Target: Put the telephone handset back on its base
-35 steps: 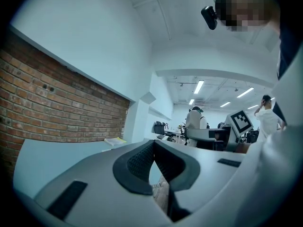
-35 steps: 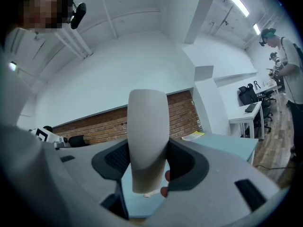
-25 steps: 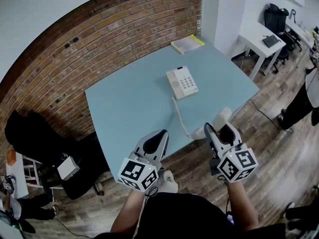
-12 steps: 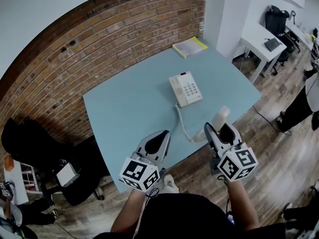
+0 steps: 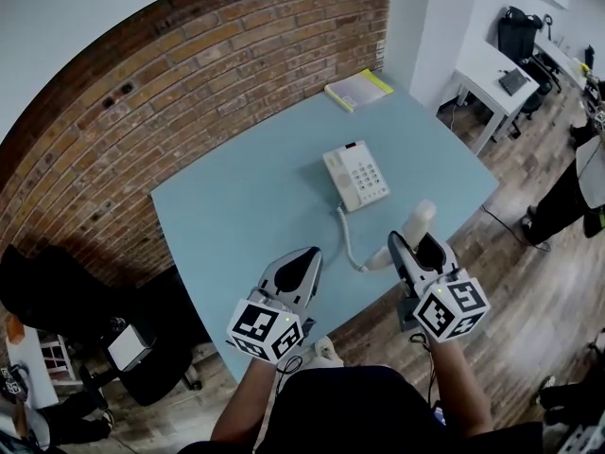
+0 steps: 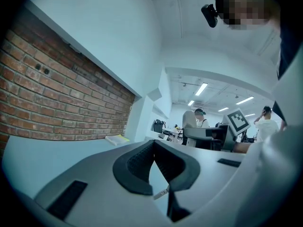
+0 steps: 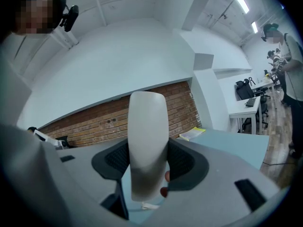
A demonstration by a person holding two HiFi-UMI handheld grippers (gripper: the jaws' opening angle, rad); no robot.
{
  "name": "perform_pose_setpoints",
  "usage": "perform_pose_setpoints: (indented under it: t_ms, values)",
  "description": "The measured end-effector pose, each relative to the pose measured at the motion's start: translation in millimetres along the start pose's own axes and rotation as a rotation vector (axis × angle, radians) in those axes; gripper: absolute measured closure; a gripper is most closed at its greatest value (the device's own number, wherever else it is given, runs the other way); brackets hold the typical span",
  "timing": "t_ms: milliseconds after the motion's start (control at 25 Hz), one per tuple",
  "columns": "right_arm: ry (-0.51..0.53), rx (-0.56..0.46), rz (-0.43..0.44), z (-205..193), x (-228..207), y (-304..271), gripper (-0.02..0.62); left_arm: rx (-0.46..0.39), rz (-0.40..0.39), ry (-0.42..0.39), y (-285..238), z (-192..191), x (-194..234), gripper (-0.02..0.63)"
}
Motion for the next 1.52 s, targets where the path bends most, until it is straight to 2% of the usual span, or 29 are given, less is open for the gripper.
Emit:
perform_pose_setpoints:
  t_ms: [400, 720, 1280, 1520]
  values:
    - [0.003, 0.012, -0.042, -2.6, 6.2, -23.5, 0.368, 0.003, -0.041, 0.022, -8.7, 1.9, 27.2, 0.597]
    - [-0.011, 0.035, -0.046, -4.3, 8.3, -34.6, 0.368, 0.003, -0.034, 0.023, -4.2, 4.1, 33.9, 0.597]
    - [-0.022, 0.068, 0.006, -12.9, -17.0, -60.5, 0.368, 0.024, 0.011, 0.015, -25.3, -4.9, 34.4, 0.597]
    - [-0.023, 0.093, 0.039, -10.6, -30.8, -80.9, 0.368, 0.017, 0.063, 0.008, -38.8, -1.1, 38.7, 0.597]
Point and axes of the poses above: the fingertips, and each gripper's own axes: y backward along the fingers, x to its left, z out of its top, the point moved 3 cm from there along y, backward along the fingers, and after that the axes turned 1 degree about z, right-handed, at the moved point
